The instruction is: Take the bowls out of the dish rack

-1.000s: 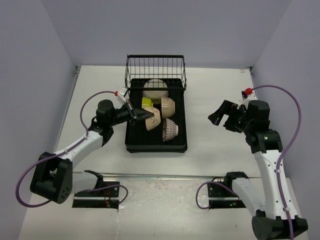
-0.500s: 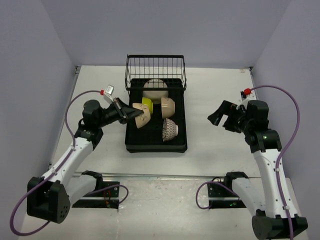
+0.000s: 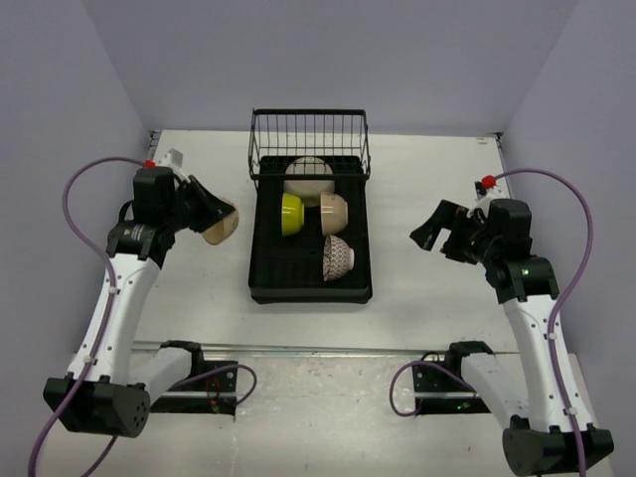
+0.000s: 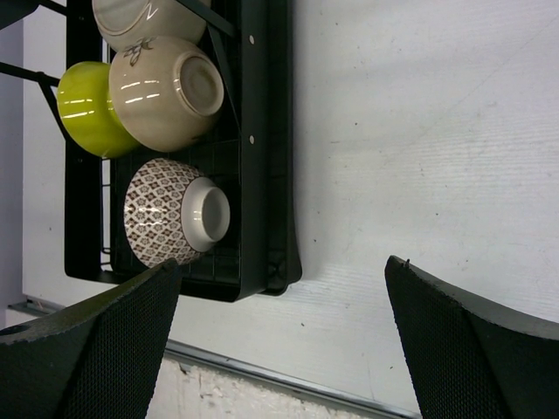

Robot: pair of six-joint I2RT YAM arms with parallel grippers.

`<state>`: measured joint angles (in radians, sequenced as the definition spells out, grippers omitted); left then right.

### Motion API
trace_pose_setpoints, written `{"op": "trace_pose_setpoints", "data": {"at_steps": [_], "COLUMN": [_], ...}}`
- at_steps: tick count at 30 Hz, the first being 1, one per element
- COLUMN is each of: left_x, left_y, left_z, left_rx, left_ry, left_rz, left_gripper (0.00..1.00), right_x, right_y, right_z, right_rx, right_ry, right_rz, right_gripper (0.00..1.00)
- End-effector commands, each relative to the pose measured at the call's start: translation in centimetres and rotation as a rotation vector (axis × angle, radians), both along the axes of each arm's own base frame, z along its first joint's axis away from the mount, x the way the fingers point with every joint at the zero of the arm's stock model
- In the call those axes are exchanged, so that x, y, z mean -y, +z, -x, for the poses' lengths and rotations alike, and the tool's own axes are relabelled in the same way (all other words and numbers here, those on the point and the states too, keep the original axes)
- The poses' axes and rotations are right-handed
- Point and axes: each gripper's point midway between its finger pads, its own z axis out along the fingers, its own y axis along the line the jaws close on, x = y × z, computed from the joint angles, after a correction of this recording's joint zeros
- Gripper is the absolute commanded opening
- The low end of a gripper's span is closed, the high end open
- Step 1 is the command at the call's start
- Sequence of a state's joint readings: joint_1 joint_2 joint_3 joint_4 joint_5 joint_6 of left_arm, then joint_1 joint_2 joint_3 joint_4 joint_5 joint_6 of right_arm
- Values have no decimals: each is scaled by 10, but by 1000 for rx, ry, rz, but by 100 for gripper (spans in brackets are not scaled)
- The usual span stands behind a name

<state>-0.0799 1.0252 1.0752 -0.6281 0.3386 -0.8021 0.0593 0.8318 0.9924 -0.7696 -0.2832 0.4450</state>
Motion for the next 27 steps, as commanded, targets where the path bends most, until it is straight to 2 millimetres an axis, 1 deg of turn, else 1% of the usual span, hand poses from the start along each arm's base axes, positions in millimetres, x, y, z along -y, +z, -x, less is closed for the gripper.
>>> {"op": "trace_pose_setpoints", "data": {"at_steps": [1,2,3,4,5,6,7,8,9,10,11,12,13,15,16,17,18,19,20,22,23,24,25,26,27], "left_x": [-69,-79,-97,-106,-114,-131,-139,-148,-165,-171,-178,-188,-193,-204,-209,-214,-221,-226,-230,-243,-250,-252,-254,-257,-258], "left_y": [4,9,7,6,-1,-2,-16,-19,-25,-35,-55,-62,-78,-88,-98,-102,-105,-112,-116,-121,-125,-127,-139,-135,-138], "left_z": [-6,-12,-16,-19,-26,-29,-37,-40,-42,-45,-50,-52,-55,-64,-68,-72,-76,-83,-88,-94,-104,-108,-113,-121,-125], "left_rx": [-38,-68,-96,-123,-188,-213,-271,-302,-337,-372,-442,-469,-518,-523,-552,-556,-560,-576,-579,-596,-603,-605,-634,-624,-630], "left_ry": [204,240,289,316,334,385,399,421,465,472,473,493,491,506,503,502,507,506,505,515,515,514,501,499,495], "left_rz": [-340,-389,-462,-501,-540,-589,-624,-647,-673,-685,-699,-699,-701,-697,-696,-703,-695,-689,-680,-673,-670,-670,-673,-678,-680], "left_gripper": [0,0,0,0,0,0,0,0,0,0,0,0,0,0,0,0,0,0,0,0,0,0,0,0,0], "right_x": [-7,-8,-9,-10,-10,-11,-11,-11,-12,-12,-14,-14,-16,-20,-21,-23,-22,-23,-23,-24,-25,-25,-25,-26,-26], "right_y": [11,11,13,14,15,18,18,20,21,21,21,21,22,26,27,29,35,37,39,46,49,50,50,50,52], "right_z": [0,1,1,1,2,1,2,1,1,1,1,1,1,1,1,1,0,1,1,0,0,0,1,1,1], "right_rx": [29,27,29,25,26,30,26,29,28,29,27,22,26,32,31,29,43,38,37,49,51,51,43,42,46], "right_ry": [34,37,38,40,43,44,44,43,41,44,48,49,59,82,92,107,104,107,110,116,119,121,119,122,124], "right_rz": [-22,-23,-28,-30,-30,-32,-35,-36,-41,-45,-50,-56,-61,-68,-67,-63,-52,-49,-48,-52,-55,-55,-57,-58,-59], "right_gripper": [99,99,99,99,99,99,99,99,99,99,99,99,99,99,99,99,99,99,99,99,99,99,99,99,99]}}
